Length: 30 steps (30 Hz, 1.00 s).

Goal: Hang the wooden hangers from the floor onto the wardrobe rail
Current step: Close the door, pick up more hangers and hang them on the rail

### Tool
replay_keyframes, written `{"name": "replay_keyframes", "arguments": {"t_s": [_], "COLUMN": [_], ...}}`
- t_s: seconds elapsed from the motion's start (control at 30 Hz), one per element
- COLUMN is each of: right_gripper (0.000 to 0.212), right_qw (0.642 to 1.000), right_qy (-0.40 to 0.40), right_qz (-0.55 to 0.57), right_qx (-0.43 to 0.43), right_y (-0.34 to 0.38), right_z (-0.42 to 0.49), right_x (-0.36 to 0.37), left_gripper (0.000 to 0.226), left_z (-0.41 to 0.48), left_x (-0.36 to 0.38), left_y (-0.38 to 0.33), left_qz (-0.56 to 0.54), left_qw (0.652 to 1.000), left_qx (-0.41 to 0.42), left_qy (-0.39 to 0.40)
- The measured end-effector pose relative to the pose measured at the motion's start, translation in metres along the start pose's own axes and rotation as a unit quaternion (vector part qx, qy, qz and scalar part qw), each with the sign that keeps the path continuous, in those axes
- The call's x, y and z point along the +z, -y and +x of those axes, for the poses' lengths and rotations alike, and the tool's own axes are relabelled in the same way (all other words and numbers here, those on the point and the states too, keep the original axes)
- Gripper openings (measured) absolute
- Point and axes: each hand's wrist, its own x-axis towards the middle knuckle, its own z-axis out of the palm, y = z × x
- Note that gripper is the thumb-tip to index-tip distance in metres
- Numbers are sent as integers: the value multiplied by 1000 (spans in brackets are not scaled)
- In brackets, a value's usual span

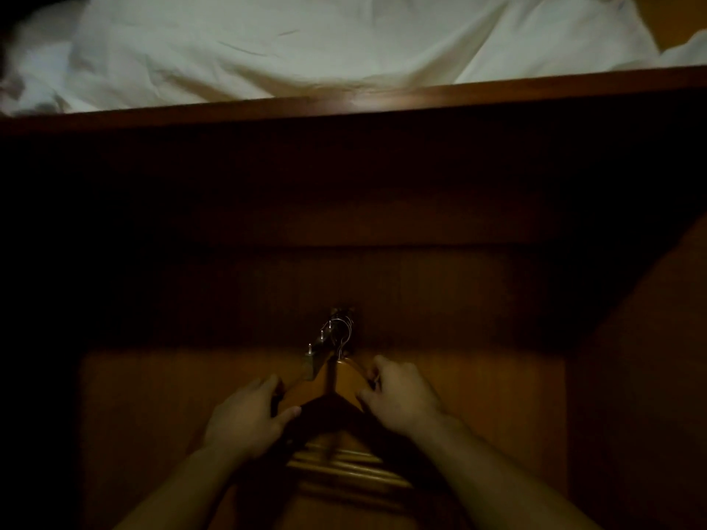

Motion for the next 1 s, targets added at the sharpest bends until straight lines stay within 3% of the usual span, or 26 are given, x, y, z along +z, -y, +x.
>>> {"name": "replay_keyframes", "arguments": {"t_s": [0.23, 0.77, 1.0], "right_gripper": [11, 65, 66], "right_qw": [998, 970, 976], "right_qy": [34, 142, 142], "right_qz": [-51, -192, -164], "right_qx": [19, 48, 4], "right_y": [10, 75, 100], "right_z": [-17, -109, -151], "right_x": [-11, -22, -47], "left_gripper": [47, 65, 72], "left_z": [-15, -105, -153], "left_x": [-15, -74, -121], "left_y": [4, -16, -25], "left_qz": [22, 79, 98], "left_qw": [1000, 991, 990], "left_qx": [-22, 33, -8], "left_qy": [1, 101, 105]}}
